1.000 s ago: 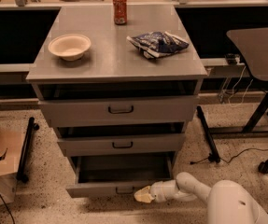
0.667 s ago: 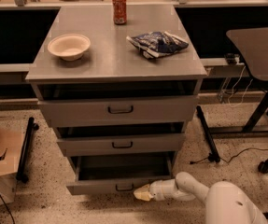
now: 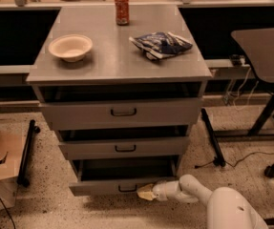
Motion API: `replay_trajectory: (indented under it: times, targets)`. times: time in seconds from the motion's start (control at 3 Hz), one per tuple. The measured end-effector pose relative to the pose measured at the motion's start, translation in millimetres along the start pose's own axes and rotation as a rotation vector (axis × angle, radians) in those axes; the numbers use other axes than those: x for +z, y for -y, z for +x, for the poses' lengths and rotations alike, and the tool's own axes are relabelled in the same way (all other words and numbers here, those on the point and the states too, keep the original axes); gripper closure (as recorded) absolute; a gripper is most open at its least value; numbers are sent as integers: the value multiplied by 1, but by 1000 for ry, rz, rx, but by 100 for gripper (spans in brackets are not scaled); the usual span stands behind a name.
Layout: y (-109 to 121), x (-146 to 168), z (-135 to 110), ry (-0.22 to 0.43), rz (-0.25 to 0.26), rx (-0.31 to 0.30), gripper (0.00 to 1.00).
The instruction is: Close bottom drawer
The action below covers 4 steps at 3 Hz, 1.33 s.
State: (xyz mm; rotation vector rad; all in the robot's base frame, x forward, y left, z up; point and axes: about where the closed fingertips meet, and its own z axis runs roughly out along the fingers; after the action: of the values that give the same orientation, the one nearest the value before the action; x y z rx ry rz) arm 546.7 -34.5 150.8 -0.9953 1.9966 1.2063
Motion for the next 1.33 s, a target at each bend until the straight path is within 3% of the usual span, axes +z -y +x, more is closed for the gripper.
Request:
replay_trajectory:
  times: [0.67, 1.0, 1.33]
  targets:
    - [19, 2, -13, 33, 35, -30, 100]
    - [13, 39, -26, 101, -12, -55, 100]
    - [13, 39, -26, 101, -12, -55, 100]
